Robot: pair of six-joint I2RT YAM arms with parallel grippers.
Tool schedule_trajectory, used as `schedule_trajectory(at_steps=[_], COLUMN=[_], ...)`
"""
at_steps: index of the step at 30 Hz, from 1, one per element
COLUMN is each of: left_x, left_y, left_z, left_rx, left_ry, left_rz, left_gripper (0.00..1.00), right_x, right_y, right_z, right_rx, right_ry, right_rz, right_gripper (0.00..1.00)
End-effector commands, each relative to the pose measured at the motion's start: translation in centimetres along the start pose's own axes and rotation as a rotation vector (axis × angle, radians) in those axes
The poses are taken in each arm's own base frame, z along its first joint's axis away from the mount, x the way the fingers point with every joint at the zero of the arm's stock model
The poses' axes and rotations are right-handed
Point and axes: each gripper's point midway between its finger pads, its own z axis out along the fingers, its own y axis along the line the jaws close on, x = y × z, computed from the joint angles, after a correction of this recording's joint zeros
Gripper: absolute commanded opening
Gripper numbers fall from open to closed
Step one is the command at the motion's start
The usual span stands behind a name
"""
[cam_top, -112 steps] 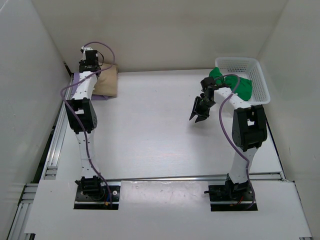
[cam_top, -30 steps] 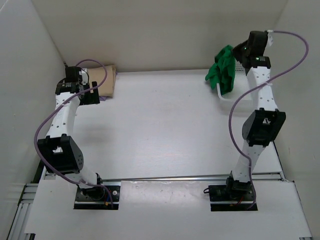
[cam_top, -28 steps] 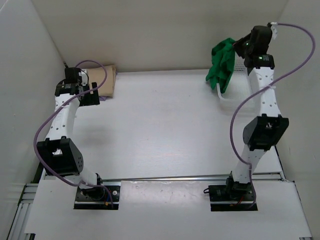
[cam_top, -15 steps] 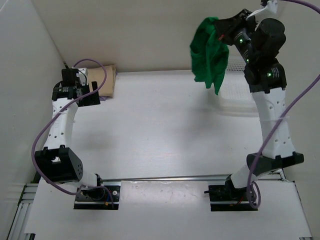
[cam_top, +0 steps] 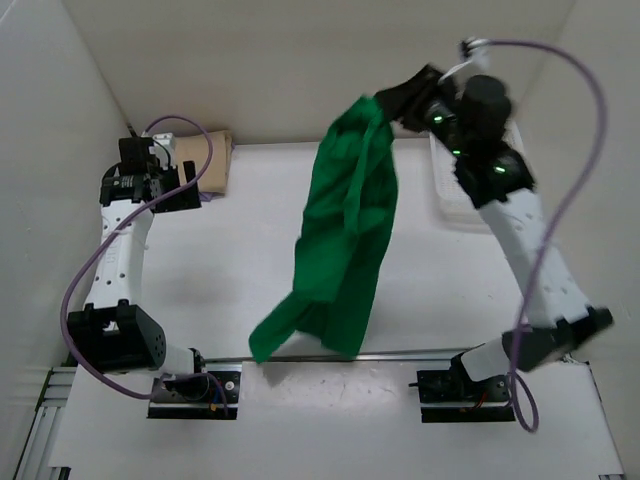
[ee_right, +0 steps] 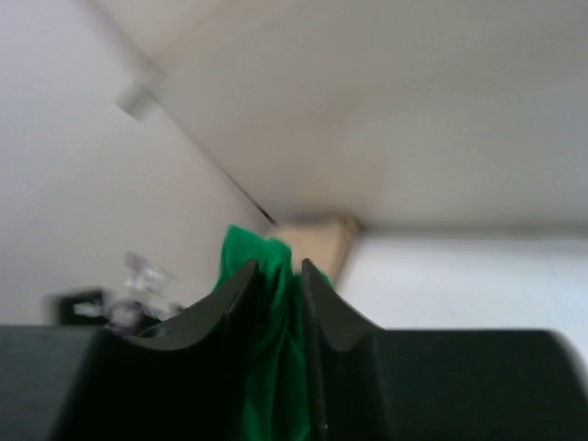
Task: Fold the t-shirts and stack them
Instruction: Move the tshirt to the center of the board, then flatten out the tshirt
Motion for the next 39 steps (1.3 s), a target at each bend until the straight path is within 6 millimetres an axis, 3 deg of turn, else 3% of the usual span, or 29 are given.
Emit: schedule_trajectory(at_steps=[1, 2, 3, 4, 5, 7, 9, 10, 12, 13, 17, 20, 22, 23, 24, 28, 30, 32, 33, 34, 35, 36, 37, 39], left_x=[-1.7, -1.8, -1.4, 0.2, 1.5, 4.5, 9.2, 10.5, 13.4, 13.9, 16.2, 17.5, 19.5, 19.8, 19.8, 23.0, 24.0, 25.9, 26.4, 26.4, 26.5, 26.2, 25.9, 22.9], left_y=[-0.6, -1.9, -2.6, -3.9, -4.9, -7.7, -11.2, -12.2, -15.4, -16.7, -23.3, -27.1, -28.1, -28.4, -29.0, -29.2, -29.5, -30.5, -30.5, -30.8, -30.6, -30.2, -29.4, -27.6], left_z=[-1.4, -0.8, -0.4, -0.3, 0.9, 1.6, 2.1, 1.8, 1.4, 1.3, -0.9, -0.7, 0.3, 0.9, 1.7, 4.8, 5.5, 4.8, 4.6, 4.3, 4.0, 4.4, 4.7, 5.5], left_rx=[0.039, 0.074, 0.098, 0.147, 0.174, 0.245, 0.362, 0.4, 0.499, 0.532, 0.746, 0.864, 0.902, 0.918, 0.944, 0.9, 0.894, 0.961, 0.97, 0.99, 0.984, 0.956, 0.919, 0.875], left_ry=[-0.038, -0.012, 0.022, 0.105, 0.183, 0.304, 0.466, 0.503, 0.56, 0.572, 0.622, 0.619, 0.677, 0.678, 0.652, 0.744, 0.777, 0.869, 0.903, 0.926, 0.941, 0.937, 0.934, 0.865], left_rz=[-0.003, 0.014, 0.022, 0.03, 0.04, 0.08, 0.11, 0.121, 0.174, 0.199, 0.302, 0.358, 0.355, 0.351, 0.352, 0.357, 0.363, 0.332, 0.316, 0.299, 0.294, 0.296, 0.295, 0.248], left_gripper=[1.0, 1.0, 1.0, 1.0, 1.0, 1.0, 1.0, 1.0, 1.0, 1.0, 1.0, 1.0, 1.0, 1.0, 1.0, 1.0, 0.99, 0.73, 0.6, 0.36, 0.19, 0.1, 0.1, 0.1], right_x=[18.6, 20.9, 23.1, 26.7, 27.7, 29.5, 30.6, 30.9, 32.4, 32.8, 36.3, 39.6, 40.9, 41.8, 43.3, 45.4, 46.4, 46.6, 46.7, 46.2, 45.3, 45.1, 44.9, 43.1], right_y=[-13.4, -16.1, -18.7, -22.9, -24.4, -24.9, -23.7, -22.1, -21.3, -20.1, -19.5, -18.8, -18.7, -18.9, -18.6, -19.0, -19.1, -19.0, -18.8, -18.7, -18.4, -18.5, -18.5, -18.3], right_z=[4.1, 4.0, 3.8, 2.6, 2.0, 1.1, 0.2, -0.1, -1.5, -2.2, -6.2, -9.0, -10.4, -10.5, -12.0, -13.2, -13.3, -13.7, -13.7, -13.5, -13.1, -13.4, -14.2, -14.5], right_rx=[0.33, 0.389, 0.456, 0.567, 0.615, 0.62, 0.57, 0.545, 0.506, 0.476, 0.432, 0.398, 0.416, 0.439, 0.424, 0.458, 0.474, 0.476, 0.474, 0.472, 0.464, 0.47, 0.481, 0.489], right_ry=[0.464, 0.523, 0.58, 0.699, 0.741, 0.81, 0.855, 0.856, 0.914, 0.93, 1.05, 1.147, 1.185, 1.186, 1.233, 1.225, 1.233, 1.245, 1.248, 1.229, 1.198, 1.19, 1.204, 1.159], right_rz=[0.138, 0.136, 0.15, 0.177, 0.191, 0.198, 0.08, 0.005, -0.056, -0.056, -0.091, -0.138, -0.122, -0.077, -0.038, 0.007, 0.051, 0.068, 0.083, 0.074, 0.064, 0.057, 0.057, 0.043], right_gripper=[0.45, 0.67, 0.71, 0.73, 0.73, 0.74, 0.75, 0.77, 0.79, 0.79, 0.7, 0.66, 0.69, 0.69, 0.71, 0.72, 0.66, 0.45, 0.23, 0.14, 0.06, 0.0, 0.0, 0.0])
